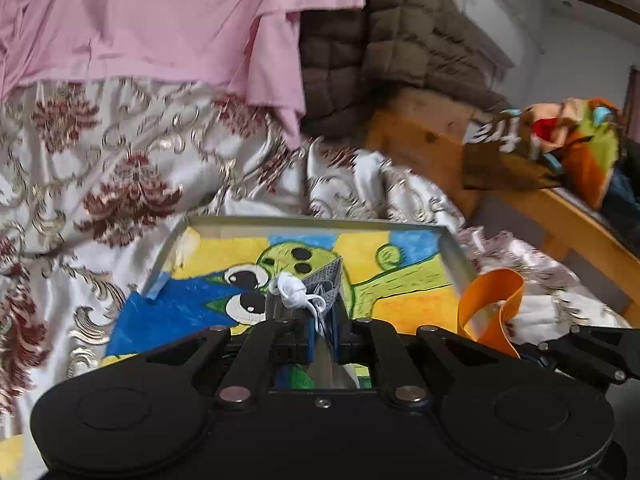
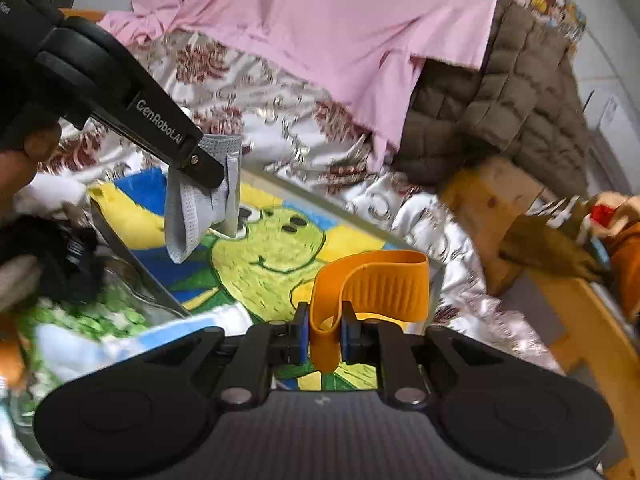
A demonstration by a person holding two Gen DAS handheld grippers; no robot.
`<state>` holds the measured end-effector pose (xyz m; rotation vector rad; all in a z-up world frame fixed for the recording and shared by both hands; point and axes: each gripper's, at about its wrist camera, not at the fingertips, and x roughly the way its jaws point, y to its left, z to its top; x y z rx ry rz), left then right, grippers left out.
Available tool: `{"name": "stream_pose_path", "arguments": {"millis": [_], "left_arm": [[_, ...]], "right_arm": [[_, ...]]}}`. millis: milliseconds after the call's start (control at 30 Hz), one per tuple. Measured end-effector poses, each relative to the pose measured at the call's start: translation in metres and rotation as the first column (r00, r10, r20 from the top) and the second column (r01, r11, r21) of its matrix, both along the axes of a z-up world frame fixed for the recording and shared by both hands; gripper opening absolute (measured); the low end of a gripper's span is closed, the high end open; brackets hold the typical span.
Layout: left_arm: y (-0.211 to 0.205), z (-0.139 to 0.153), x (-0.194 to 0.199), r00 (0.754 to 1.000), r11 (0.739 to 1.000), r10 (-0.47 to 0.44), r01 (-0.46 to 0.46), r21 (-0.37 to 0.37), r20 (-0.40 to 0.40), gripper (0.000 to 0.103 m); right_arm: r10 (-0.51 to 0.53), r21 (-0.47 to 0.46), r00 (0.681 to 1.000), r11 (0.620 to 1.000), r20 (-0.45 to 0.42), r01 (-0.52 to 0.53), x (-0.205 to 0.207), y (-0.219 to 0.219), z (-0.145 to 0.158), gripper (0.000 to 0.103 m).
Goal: Organize soft objects
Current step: 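Carry the grey sock and orange strap over the frog-painted tray and lower them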
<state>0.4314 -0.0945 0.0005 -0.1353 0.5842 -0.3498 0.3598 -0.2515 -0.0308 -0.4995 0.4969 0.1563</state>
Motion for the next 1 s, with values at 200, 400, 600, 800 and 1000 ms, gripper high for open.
{"name": "stream_pose_path", "arguments": {"millis": [200,400,600,800,1000], "left_arm": [[-0.004,-0.022,0.030,0.993,0.999,0.009,-0.013,-0.031,-0.118,0.009],[0.002,-0.032,0.037,0.983,0.997,0.056,-0.065,-0.045,-0.173,0.018],[0.008,-0.036,0.036,0.973,0.993,0.106,-0.115,-0.032,-0.207,0.033],[0.011,-0.033,0.030,0.970,0.991,0.132,-0.137,-0.008,-0.205,0.060],[0.015,-0.020,0.020,0.971,0.986,0.168,-0.167,0.018,-0.170,0.081]], "right_arm": [[0.015,-0.014,0.998,1.000,-0.060,-0.015,0.019,-0.005,-0.014,0.017],[0.009,0.012,0.996,1.000,-0.086,-0.008,0.026,-0.007,-0.016,0.026],[-0.008,0.047,0.995,0.999,-0.101,0.013,0.025,-0.011,-0.017,0.036],[-0.029,0.095,0.993,0.995,-0.112,0.039,0.023,-0.018,-0.011,0.050],[-0.051,0.139,0.995,0.988,-0.084,0.062,0.010,-0.027,0.005,0.067]]}}
